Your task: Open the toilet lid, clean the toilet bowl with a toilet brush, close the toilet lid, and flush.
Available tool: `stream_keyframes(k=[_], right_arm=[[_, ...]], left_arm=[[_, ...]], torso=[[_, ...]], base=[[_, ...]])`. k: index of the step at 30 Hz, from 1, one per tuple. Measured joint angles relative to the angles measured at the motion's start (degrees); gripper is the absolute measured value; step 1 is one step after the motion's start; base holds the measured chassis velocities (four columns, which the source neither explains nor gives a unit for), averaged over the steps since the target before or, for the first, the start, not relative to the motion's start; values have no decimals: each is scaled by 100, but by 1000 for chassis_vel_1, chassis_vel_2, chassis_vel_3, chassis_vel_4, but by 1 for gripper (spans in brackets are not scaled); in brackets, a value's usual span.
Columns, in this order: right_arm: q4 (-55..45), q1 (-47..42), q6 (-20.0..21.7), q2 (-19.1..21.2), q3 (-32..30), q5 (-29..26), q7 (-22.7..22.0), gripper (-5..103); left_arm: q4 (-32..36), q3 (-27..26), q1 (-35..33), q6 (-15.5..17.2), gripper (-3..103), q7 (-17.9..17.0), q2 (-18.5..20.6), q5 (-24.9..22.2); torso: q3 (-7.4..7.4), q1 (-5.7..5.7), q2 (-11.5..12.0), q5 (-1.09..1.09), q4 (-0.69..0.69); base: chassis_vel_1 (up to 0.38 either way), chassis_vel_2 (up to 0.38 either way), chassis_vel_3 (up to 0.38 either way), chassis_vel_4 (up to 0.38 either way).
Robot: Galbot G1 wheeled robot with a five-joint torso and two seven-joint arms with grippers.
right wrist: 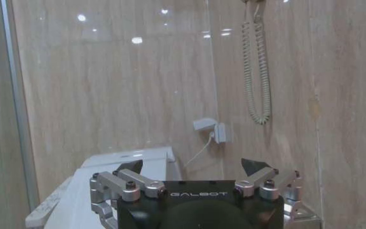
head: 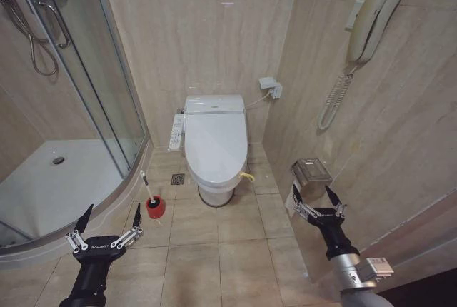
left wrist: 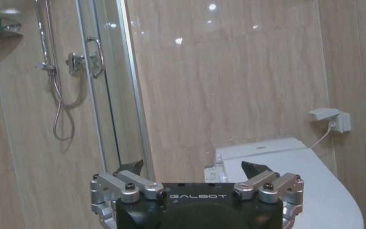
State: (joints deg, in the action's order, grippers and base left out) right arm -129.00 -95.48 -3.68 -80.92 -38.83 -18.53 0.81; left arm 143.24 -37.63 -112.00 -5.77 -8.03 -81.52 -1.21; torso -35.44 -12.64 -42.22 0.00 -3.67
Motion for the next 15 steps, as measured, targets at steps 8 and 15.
stream_keyframes(k=[8, 15], right_arm=[[27, 42, 7, 12, 45, 0, 2, 100], [99, 75, -4, -16, 97, 1, 7, 100]], left_arm=[[0, 0, 0, 0, 100, 0, 0, 0], [0, 0, 0, 0, 100, 0, 0, 0]], torso=[[0, 1, 0, 0, 0], [0, 1, 0, 0, 0]], base=[[0, 0, 0, 0], [-87, 85, 89, -96]])
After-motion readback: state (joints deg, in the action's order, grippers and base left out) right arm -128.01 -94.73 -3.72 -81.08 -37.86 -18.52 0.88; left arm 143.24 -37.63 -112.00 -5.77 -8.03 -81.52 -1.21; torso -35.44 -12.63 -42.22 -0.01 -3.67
